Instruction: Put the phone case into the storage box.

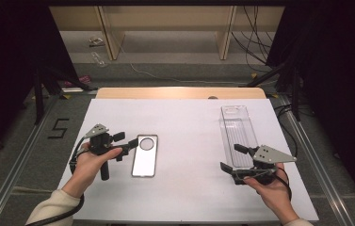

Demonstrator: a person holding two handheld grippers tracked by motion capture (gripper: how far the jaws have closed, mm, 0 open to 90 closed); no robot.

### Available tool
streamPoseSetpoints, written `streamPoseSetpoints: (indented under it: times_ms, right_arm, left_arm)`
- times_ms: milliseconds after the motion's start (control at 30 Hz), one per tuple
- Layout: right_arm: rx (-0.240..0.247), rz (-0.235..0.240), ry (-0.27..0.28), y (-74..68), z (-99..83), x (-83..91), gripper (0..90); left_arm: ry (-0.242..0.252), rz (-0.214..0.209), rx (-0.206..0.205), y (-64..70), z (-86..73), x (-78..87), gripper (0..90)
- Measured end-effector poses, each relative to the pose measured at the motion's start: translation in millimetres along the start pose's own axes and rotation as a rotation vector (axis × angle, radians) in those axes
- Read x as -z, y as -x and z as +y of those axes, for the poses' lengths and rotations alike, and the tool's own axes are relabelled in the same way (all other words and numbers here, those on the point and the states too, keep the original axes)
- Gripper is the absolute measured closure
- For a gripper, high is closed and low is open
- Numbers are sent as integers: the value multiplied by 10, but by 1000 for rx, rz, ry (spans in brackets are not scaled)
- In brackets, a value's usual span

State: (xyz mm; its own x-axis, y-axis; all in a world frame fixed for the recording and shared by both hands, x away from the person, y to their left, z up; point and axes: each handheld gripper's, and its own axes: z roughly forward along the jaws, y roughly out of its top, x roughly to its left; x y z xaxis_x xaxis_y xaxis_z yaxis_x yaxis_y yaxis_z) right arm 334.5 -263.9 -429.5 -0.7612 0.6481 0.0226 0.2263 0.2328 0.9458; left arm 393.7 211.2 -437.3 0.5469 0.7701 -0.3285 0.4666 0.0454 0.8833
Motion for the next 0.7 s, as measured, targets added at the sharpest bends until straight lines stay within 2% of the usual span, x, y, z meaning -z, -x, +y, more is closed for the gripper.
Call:
streamPoseSetpoints:
  times_ms: [133,233,300,333,367,433,500,533,633,700]
  right_arm:
    - [3,3,1,-3,1,-1,159]
    - [2,1,2,1,2,3,158]
    - [0,0,3,2,1,5,159]
    - [1,0,4,1,2,4,159]
    - [1,0,4,0,3,5,159]
    - [2,0,3,-2,4,5,159]
    - [2,0,1,-4,5,5,159]
    - [1,0,2,-4,5,5,159]
    - [1,-1,4,-2,6,6,158]
    - [1,-2,3,-2,6,6,159]
  left_arm:
    - [82,4,49,-31,21,27,309]
    - [147,-5,108,-49,50,55,337]
    - [195,-21,171,-61,76,84,339]
    - [208,-27,189,-66,86,93,346]
    - [210,-41,228,-66,101,113,355]
    - [189,-42,258,-58,118,136,359]
    - [158,-49,243,-36,135,140,339]
    - [130,-47,215,-17,147,142,308]
    - [33,-17,111,55,189,140,260]
    - [-55,9,28,122,211,123,200]
